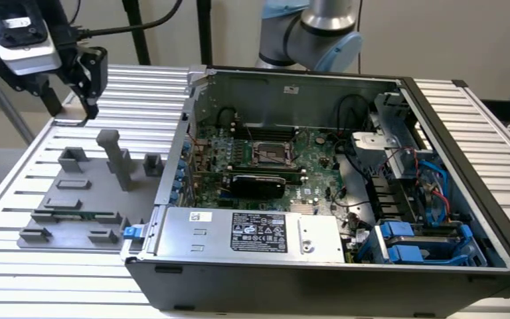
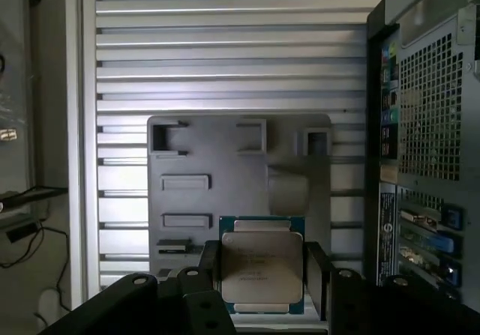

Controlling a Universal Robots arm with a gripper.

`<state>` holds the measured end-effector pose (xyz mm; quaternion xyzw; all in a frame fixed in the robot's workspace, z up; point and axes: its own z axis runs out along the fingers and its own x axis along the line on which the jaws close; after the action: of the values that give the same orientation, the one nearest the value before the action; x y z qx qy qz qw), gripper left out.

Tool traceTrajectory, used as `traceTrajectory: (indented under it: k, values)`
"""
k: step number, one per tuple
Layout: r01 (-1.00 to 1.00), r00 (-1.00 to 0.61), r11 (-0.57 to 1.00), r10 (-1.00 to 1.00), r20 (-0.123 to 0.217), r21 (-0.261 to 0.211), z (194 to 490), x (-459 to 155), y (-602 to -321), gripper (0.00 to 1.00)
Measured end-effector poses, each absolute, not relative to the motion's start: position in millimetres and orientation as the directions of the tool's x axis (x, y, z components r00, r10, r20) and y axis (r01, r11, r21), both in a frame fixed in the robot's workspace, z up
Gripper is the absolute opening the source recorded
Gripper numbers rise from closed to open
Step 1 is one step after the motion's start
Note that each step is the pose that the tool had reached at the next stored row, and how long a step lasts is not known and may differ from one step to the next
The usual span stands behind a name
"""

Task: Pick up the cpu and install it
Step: 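Pick up the cpu and move it towards the insertion slot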

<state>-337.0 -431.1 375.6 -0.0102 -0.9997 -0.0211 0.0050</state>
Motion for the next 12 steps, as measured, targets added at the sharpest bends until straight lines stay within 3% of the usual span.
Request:
traceTrajectory:
  k: [12]
  values:
    - [0.021,-1.000,0.998,0.020,0.011,0.057,403,-282,-431,0.55]
